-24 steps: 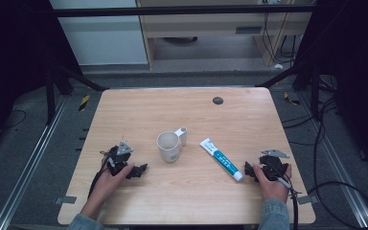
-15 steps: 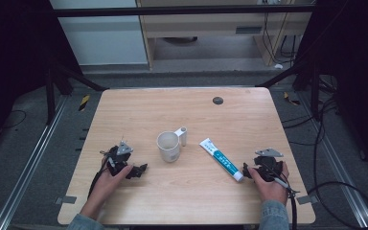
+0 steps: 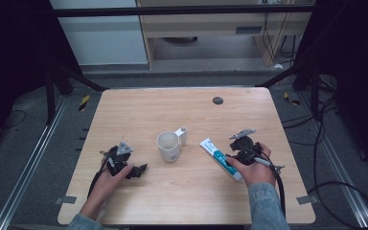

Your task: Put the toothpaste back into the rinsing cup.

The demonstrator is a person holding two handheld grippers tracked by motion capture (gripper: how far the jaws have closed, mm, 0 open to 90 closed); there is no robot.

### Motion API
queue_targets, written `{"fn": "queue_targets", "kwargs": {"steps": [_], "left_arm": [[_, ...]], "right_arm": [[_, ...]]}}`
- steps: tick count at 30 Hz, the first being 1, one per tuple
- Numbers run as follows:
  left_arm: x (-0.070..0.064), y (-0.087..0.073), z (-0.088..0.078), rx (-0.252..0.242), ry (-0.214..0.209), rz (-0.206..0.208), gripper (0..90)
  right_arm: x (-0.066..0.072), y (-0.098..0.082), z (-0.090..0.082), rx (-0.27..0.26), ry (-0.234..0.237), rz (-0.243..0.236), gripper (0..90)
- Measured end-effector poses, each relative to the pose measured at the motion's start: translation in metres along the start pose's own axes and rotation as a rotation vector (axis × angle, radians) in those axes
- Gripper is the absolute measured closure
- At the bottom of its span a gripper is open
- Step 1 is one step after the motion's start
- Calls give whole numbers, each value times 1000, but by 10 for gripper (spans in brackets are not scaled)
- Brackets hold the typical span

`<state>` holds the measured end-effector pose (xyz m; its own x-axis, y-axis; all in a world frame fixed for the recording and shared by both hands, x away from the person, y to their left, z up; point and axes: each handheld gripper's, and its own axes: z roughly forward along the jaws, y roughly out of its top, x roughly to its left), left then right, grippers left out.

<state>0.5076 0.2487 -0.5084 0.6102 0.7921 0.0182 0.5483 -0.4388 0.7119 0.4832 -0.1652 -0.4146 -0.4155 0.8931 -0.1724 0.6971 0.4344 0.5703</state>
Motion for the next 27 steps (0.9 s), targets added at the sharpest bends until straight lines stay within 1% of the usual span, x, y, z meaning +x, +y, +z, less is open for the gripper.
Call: {"fn": "queue_targets", "kwargs": {"steps": [1, 2, 3, 4, 6, 7, 10, 11, 13, 14, 15, 19, 20, 21, 22, 25, 27], "left_arm": [[0, 0, 0, 1, 0, 1, 0], [0, 0, 0, 1, 0, 1, 0], [0, 0, 0, 1, 0, 1, 0], [0, 0, 0, -2, -1, -1, 0], [0, 0, 0, -2, -1, -1, 0], [0, 0, 0, -2, -1, -1, 0], [0, 0, 0, -2, 0, 1, 0], [0, 0, 0, -2, 0, 1, 0], [0, 0, 0, -1, 0, 2, 0], [0, 0, 0, -2, 0, 2, 0], [0, 0, 0, -2, 0, 2, 0], [0, 0, 0, -1, 0, 2, 0], [0, 0, 0, -1, 0, 1, 0], [0, 0, 0, -1, 0, 2, 0], [0, 0, 0, -1, 0, 2, 0], [0, 0, 0, -1, 0, 2, 0], [0, 0, 0, -1, 0, 2, 0]], "right_arm": [[4, 11, 0, 19, 13, -27, 280], [4, 11, 0, 19, 13, -27, 280], [5, 17, 0, 28, 21, -39, 281], [8, 28, 3, 48, 41, -59, 290], [11, 34, 6, 58, 49, -70, 293], [11, 34, 6, 58, 49, -70, 293], [14, 41, 13, 84, 79, -77, 305], [15, 43, 15, 98, 83, -88, 307], [16, 47, 18, 118, 88, -95, 308], [16, 48, 19, 123, 90, -104, 312], [16, 48, 19, 123, 90, -104, 312], [16, 53, 25, 158, 107, -109, 312], [16, 53, 25, 158, 107, -109, 312], [16, 54, 27, 166, 115, -98, 315], [16, 54, 28, 166, 117, -105, 316], [16, 54, 31, 173, 124, -101, 319], [15, 53, 35, 190, 132, -98, 313]]}}
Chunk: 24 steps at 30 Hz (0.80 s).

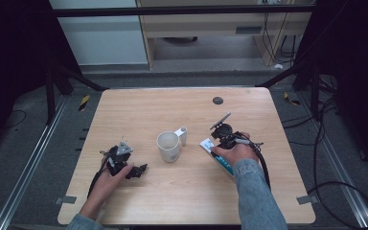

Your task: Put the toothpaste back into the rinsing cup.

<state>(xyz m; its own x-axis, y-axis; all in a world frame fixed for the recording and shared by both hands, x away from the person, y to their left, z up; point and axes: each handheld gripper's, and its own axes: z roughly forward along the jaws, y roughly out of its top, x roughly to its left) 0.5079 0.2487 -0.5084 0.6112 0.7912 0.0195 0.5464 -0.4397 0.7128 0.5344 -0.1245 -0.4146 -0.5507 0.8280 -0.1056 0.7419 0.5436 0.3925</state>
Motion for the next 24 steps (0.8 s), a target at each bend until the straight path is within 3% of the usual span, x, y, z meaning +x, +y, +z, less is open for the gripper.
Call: {"fn": "queue_targets", "kwargs": {"steps": [10, 19, 24], "left_arm": [[0, 0, 0, 0, 0, 0, 0], [0, 0, 0, 0, -2, 0, 0], [0, 0, 0, 0, -1, 1, 0]], "right_arm": [[-2, 2, 11, 32, 29, 13, 346], [3, 6, 22, 52, 46, -22, 418], [6, 9, 28, 59, 63, -15, 422]]}}
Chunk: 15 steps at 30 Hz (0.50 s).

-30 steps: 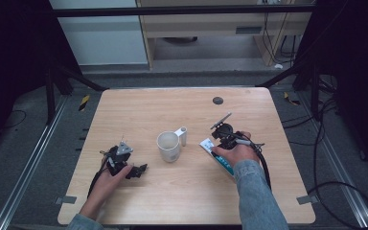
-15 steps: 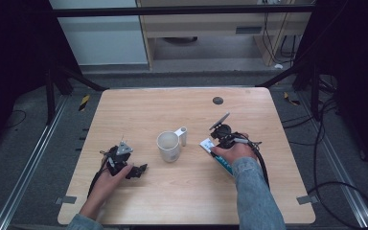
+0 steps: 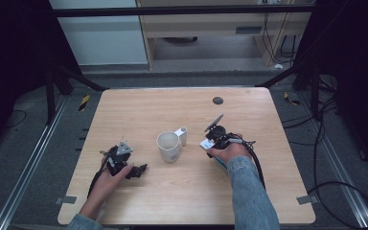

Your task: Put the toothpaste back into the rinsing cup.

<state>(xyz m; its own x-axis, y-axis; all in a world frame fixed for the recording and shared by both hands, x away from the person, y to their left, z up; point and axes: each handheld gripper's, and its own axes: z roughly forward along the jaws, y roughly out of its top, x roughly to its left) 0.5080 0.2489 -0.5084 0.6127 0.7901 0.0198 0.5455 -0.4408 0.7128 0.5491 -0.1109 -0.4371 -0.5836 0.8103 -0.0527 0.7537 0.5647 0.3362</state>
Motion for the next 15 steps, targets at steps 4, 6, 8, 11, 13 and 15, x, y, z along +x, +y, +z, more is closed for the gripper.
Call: {"fn": "queue_targets", "kwargs": {"steps": [4, 6, 8, 11, 13, 15], "left_arm": [[0, 0, 0, -1, -1, -1, 0], [0, 0, 0, -1, -1, -4, 0], [0, 0, 0, -1, -2, -4, 0], [0, 0, 0, -1, -2, -4, 0], [0, 0, 0, -1, -2, -4, 0], [0, 0, 0, -1, -2, -4, 0]], "right_arm": [[-1, 0, 6, 17, 3, -5, 442], [-4, 0, 10, 40, -4, 11, 450], [-6, 0, 12, 46, -1, 14, 469], [-8, 1, 15, 49, 2, 26, 483], [-8, 2, 16, 51, 4, 27, 483], [-8, 3, 20, 58, 5, 24, 481]]}}
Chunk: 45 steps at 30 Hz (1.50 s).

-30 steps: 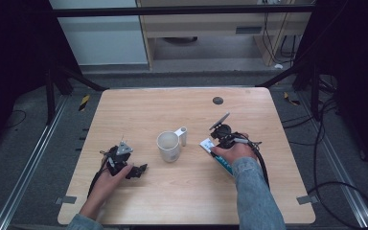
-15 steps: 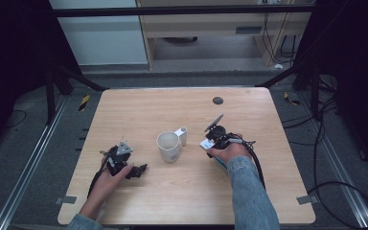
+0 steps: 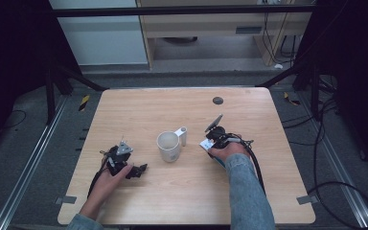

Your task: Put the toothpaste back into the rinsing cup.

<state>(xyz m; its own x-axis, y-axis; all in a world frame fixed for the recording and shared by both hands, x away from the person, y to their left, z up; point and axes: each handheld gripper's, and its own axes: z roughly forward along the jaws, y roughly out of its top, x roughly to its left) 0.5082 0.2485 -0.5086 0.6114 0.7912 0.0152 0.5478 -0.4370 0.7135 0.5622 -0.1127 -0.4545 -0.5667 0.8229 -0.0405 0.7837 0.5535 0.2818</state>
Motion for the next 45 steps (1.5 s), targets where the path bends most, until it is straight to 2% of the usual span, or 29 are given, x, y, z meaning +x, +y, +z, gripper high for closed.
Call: {"fn": "queue_targets", "kwargs": {"steps": [8, 29, 45], "left_arm": [[0, 0, 0, 0, 0, 0, 0], [0, 0, 0, 1, 1, 0, 0], [0, 1, 1, 0, -1, 0, 0]], "right_arm": [[-1, 1, 7, 19, -2, 7, 480], [-2, 3, 13, 31, 5, 12, 490], [-4, 3, 15, 32, 29, 14, 568]]}}
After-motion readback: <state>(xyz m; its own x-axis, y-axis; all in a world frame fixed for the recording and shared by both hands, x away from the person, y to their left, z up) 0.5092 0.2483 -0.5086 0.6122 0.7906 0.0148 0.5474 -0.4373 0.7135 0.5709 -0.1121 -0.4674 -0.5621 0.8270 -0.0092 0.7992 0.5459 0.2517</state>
